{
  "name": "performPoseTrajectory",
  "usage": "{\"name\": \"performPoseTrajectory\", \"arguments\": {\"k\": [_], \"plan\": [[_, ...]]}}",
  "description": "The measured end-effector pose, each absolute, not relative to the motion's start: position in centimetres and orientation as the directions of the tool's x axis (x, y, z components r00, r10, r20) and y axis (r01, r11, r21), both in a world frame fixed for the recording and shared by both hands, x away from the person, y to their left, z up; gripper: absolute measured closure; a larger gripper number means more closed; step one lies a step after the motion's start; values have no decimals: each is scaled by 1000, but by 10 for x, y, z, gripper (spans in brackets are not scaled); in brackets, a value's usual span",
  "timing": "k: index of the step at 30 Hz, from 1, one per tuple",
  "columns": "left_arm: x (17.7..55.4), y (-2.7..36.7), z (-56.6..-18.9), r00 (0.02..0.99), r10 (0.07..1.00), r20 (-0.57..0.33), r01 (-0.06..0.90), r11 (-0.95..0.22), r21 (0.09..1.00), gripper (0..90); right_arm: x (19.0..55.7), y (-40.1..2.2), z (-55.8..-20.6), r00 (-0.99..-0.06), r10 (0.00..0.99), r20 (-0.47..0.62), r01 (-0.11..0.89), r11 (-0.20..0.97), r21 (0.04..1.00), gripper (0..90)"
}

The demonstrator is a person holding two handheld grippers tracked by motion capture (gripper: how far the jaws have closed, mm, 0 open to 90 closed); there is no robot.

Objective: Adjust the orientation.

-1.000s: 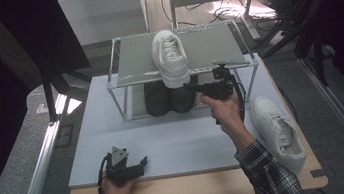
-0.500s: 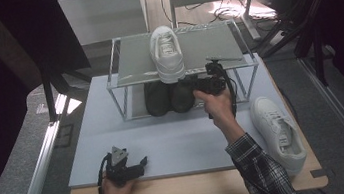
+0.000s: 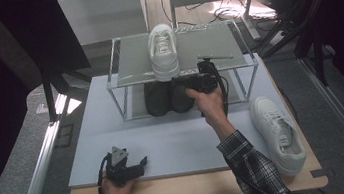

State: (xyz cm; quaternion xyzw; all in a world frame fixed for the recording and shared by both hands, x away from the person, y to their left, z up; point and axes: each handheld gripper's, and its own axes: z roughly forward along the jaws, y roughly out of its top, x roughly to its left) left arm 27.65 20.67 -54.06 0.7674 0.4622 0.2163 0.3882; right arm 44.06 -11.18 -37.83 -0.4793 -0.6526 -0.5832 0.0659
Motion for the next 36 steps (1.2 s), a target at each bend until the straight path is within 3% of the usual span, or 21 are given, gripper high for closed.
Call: {"name": "performPoseTrajectory", "arguments": {"k": [22, 36], "plan": [[277, 207, -541, 479, 877, -26, 541, -272, 796, 125, 431, -107, -374, -577, 574, 580, 675, -64, 735, 897], [276, 207, -540, 480, 877, -24, 543, -276, 793, 125, 407, -119, -374, -618, 677, 400, 600, 78, 796, 834]]}}
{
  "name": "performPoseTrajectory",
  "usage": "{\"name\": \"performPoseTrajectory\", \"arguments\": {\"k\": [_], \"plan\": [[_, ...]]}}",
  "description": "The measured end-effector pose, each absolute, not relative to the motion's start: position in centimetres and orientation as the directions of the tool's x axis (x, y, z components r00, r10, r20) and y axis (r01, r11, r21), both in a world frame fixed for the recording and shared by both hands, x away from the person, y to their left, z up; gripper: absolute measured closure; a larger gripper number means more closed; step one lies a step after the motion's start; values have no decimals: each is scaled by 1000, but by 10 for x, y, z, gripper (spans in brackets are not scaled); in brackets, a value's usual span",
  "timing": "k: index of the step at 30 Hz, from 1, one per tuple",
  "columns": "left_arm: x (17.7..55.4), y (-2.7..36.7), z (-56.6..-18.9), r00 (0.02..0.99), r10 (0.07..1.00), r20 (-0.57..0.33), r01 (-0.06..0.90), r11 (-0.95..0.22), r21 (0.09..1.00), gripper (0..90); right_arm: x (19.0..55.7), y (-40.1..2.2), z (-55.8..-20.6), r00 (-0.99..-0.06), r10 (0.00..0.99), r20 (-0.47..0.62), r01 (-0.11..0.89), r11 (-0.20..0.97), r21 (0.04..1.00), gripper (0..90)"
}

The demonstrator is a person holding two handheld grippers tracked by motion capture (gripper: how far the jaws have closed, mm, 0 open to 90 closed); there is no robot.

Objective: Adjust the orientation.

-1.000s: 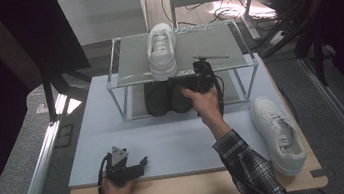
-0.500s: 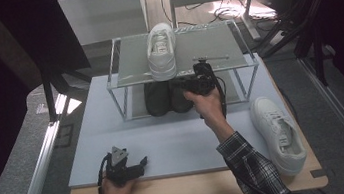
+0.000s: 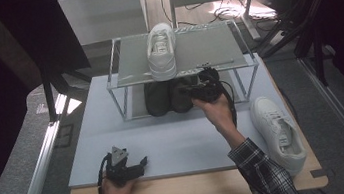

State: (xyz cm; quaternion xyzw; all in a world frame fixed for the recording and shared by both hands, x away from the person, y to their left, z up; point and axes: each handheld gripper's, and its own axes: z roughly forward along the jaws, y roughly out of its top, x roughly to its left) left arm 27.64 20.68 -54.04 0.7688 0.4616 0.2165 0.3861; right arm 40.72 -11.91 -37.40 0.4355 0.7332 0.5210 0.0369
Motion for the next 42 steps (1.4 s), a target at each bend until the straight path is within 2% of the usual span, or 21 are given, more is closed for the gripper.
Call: {"name": "performPoseTrajectory", "arguments": {"k": [6, 13, 23, 33, 42], "plan": [[276, 207, -540, 480, 877, -24, 543, -275, 793, 125, 395, -121, -376, -642, 704, 303, 561, 162, 812, 758], [276, 206, -540, 477, 878, -28, 544, -271, 794, 125, 380, -122, -382, -669, 720, 181, 506, 264, 821, 622], [276, 207, -540, 479, 877, -25, 543, -274, 794, 125, 365, -124, -390, -693, 716, 87, 473, 361, 803, 460], [276, 207, -540, 479, 877, -25, 543, -274, 794, 125, 354, -137, -399, -695, 716, 69, 476, 386, 790, 398], [276, 207, -540, 480, 877, -25, 543, -274, 794, 125, 345, -155, -403, -689, 722, 65, 494, 403, 770, 398]]}}
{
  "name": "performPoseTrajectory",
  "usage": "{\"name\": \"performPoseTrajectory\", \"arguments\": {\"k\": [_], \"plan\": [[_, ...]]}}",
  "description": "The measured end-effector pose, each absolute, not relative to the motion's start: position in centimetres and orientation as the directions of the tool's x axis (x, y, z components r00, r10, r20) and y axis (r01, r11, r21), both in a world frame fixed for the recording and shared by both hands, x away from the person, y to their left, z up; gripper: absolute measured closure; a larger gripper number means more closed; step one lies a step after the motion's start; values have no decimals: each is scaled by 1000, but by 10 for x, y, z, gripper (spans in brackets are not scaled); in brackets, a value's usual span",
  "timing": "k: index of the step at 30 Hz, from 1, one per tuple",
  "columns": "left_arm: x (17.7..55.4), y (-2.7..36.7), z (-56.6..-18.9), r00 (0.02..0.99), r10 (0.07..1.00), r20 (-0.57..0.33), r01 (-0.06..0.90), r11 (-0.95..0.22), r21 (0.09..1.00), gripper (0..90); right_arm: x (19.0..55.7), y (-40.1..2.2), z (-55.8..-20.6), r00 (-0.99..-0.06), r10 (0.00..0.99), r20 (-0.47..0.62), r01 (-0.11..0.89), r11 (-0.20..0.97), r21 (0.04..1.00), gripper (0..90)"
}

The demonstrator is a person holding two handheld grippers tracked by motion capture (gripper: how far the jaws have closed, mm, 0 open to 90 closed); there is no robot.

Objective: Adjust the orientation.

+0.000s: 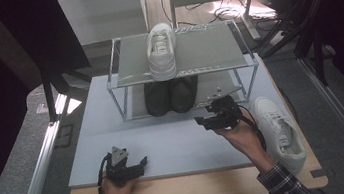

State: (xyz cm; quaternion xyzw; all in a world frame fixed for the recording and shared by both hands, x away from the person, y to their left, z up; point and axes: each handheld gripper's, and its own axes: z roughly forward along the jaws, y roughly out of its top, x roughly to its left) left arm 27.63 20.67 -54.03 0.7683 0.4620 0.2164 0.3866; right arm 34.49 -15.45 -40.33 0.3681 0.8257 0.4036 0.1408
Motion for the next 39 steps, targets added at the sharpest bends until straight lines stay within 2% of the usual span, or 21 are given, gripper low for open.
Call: {"name": "performPoseTrajectory", "arguments": {"k": [6, 12, 18, 28, 39], "plan": [[276, 207, -540, 480, 877, -25, 543, -275, 794, 125, 337, -168, -405, -680, 731, 57, 503, 409, 761, 406], [276, 207, -540, 480, 877, -25, 543, -275, 794, 125, 330, -181, -406, -663, 747, 41, 511, 412, 754, 467], [276, 207, -540, 479, 877, -24, 542, -274, 794, 125, 326, -197, -407, -643, 764, 48, 550, 418, 723, 601], [276, 207, -540, 479, 877, -26, 542, -272, 795, 125, 321, -229, -411, -579, 815, 29, 612, 411, 676, 890], [276, 207, -540, 482, 876, -22, 543, -278, 792, 125, 320, -283, -411, -466, 885, -10, 663, 356, 658, 900]]}}
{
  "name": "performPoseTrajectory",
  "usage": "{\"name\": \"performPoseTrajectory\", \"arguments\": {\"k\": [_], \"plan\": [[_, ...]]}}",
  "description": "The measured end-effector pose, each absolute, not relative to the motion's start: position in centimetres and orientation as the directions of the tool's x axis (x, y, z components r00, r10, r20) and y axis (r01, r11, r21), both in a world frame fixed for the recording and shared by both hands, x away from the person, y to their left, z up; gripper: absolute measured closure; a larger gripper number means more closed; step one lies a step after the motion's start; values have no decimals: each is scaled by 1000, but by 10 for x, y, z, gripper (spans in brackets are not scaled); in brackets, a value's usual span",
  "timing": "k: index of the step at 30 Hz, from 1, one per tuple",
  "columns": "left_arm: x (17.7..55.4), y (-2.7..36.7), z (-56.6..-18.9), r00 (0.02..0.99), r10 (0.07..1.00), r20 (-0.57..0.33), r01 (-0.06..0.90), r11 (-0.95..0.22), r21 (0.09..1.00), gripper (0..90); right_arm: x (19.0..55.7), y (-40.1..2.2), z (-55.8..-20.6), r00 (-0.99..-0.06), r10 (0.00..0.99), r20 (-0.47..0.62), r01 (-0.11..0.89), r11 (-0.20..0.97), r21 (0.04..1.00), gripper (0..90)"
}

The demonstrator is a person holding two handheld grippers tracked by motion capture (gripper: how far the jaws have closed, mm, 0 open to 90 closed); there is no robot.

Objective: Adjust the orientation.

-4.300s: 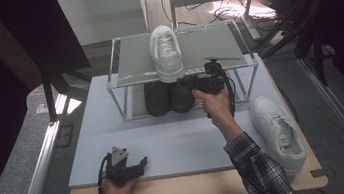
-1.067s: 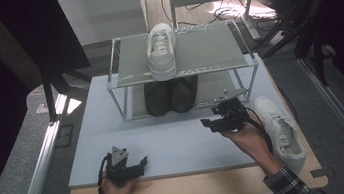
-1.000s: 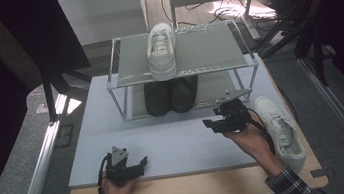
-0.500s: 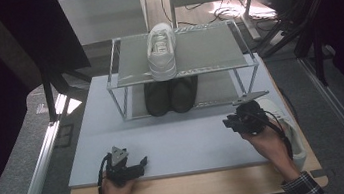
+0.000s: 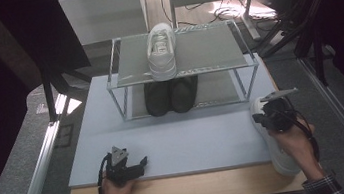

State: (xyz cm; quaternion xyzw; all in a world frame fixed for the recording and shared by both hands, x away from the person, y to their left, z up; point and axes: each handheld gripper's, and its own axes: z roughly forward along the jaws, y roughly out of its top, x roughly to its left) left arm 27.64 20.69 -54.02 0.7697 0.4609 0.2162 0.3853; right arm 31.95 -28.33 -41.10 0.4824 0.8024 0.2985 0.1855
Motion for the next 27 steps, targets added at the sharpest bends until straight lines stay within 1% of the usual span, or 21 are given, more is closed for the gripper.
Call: {"name": "performPoseTrajectory", "arguments": {"k": [15, 27], "plan": [[276, 207, -540, 479, 877, -25, 545, -275, 792, 125, 323, -338, -409, -339, 941, 5, 698, 248, 671, 899], [276, 207, -540, 480, 877, -25, 545, -275, 792, 125, 328, -368, -426, -257, 966, 12, 730, 186, 657, 899]]}}
